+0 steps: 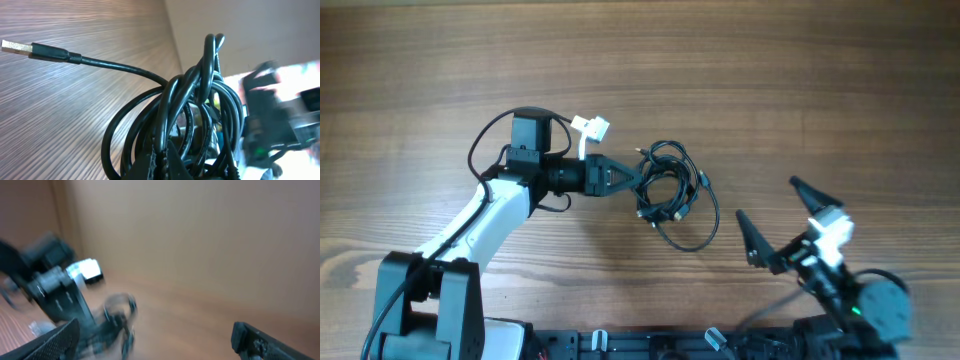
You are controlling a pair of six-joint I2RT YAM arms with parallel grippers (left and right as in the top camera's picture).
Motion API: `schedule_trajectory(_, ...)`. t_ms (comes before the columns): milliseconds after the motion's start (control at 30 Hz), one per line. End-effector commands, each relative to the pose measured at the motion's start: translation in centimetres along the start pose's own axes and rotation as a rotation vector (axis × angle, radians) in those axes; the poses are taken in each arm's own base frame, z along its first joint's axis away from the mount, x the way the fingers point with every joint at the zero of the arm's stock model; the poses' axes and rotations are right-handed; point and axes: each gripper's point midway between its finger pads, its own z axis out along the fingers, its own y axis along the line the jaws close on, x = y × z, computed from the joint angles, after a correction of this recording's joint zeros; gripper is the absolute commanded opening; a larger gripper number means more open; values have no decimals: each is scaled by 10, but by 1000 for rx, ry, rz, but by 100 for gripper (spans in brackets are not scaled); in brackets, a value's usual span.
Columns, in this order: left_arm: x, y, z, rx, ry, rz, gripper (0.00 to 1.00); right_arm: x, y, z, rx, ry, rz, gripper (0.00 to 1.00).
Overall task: Untangle cables
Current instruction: 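Move the right gripper forward toward the cable held by the left gripper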
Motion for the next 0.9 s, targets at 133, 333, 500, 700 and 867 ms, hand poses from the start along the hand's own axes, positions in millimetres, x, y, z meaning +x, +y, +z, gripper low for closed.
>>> schedule_trajectory(133, 5, -29, -4, 165, 22, 258, 4, -66, 25, 5, -133, 494, 261, 100)
schedule_trajectory(333, 6, -30, -2, 169, 30, 259, 4, -26, 59, 48, -371, 825, 690, 82)
schedule_trajectory(500, 7, -30, -2, 169, 32, 250, 4, 46, 69, 69, -242, 1106, 693, 84)
schedule_trajectory(700, 5, -23, 0, 130, 26, 246, 4, 110, 75, 93, -88, 1275, 682, 38)
schedule_trajectory(867, 3, 14, -3, -75, 1, 157, 4, 134, 17, 102, 211, 1241, 519, 4)
